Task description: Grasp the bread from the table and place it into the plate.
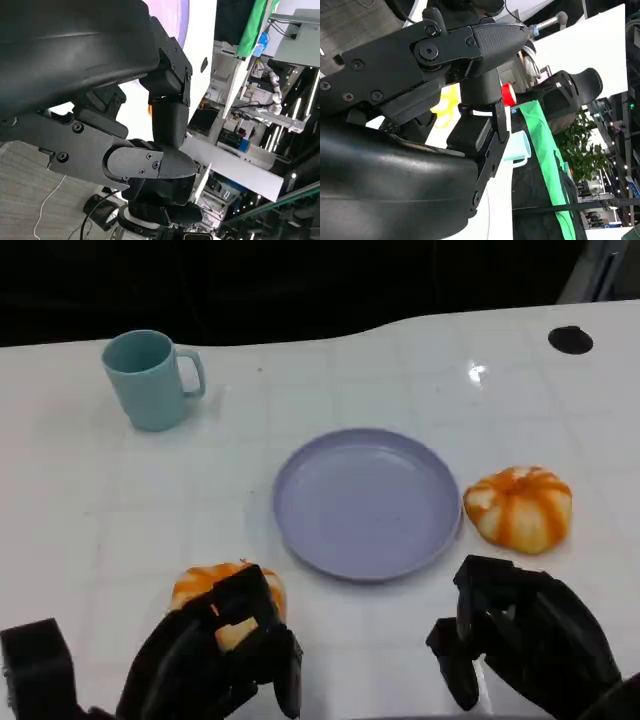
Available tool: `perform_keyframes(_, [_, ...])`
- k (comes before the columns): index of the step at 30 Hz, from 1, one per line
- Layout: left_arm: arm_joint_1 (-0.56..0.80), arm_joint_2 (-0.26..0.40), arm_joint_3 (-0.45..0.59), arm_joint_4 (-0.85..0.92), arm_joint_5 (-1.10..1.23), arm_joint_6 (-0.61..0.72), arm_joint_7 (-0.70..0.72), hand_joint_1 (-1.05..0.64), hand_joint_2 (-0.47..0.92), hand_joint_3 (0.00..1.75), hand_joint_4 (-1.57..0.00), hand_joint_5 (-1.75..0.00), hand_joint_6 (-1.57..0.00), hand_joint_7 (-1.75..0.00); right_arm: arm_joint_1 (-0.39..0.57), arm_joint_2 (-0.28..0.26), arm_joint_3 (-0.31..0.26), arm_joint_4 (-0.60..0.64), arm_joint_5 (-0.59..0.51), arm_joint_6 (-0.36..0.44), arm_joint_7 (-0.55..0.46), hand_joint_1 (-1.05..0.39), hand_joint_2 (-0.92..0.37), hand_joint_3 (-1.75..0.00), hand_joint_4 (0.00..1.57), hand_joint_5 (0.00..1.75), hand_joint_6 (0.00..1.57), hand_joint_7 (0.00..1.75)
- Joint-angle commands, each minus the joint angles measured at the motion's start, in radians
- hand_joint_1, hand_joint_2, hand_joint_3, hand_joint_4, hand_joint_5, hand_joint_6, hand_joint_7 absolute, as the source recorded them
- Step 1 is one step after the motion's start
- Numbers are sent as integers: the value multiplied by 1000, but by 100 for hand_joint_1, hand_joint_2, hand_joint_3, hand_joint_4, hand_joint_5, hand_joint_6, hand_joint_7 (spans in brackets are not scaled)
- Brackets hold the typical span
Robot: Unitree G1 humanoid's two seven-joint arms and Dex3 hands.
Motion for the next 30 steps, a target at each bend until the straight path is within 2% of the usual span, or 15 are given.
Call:
perform_keyframes(1, [4, -2, 16, -16, 0, -21, -2, -63, 92, 30, -93, -175, -70, -175, -6, -8, -10, 4, 5, -6, -1, -94, -92, -31, 118, 167, 102, 152])
perform_keyframes(5, [-1, 5, 34, -29, 4, -61, -18, -62, 92, 30, -84, -175, -58, -175, -7, -6, -8, 6, 1, -7, -5, -96, -92, -29, 118, 167, 102, 153])
perform_keyframes(8, [-16, 19, 49, -30, 6, -98, -39, -61, 92, 29, -71, -175, -48, -165, -6, -5, -7, 5, 0, -7, -7, -95, -92, -29, 118, 166, 102, 152])
perform_keyframes(11, [-40, 28, 63, -16, 31, -175, -58, -62, 92, 24, -52, -173, -47, -132, -7, -9, -7, 4, -3, -5, -8, -95, -92, -30, 118, 167, 102, 151])
perform_keyframes(15, [-58, 54, 65, -32, 122, -260, -35, -66, 92, 17, -42, -149, -43, -85, -6, -11, -6, -1, -5, -2, -12, -95, -92, -31, 118, 168, 102, 152])
perform_keyframes(20, [-96, 133, 76, -21, 297, -425, -27, -67, 92, 18, -30, -131, -32, -58, -7, -16, -8, 0, -6, -7, -8, -95, -92, -32, 117, 168, 101, 152])
perform_keyframes(25, [-94, 195, 88, -78, 457, -464, 49, -63, 92, 3, -28, -105, -36, -29, -9, -16, -7, 4, 0, -11, 3, -94, -92, -31, 118, 167, 101, 153])
perform_keyframes(30, [-73, 279, 86, -177, 644, -415, 97, -65, 92, 4, -15, -93, -30, -17, -8, -12, -5, 1, -2, -7, -2, -94, -92, -31, 119, 167, 101, 152])
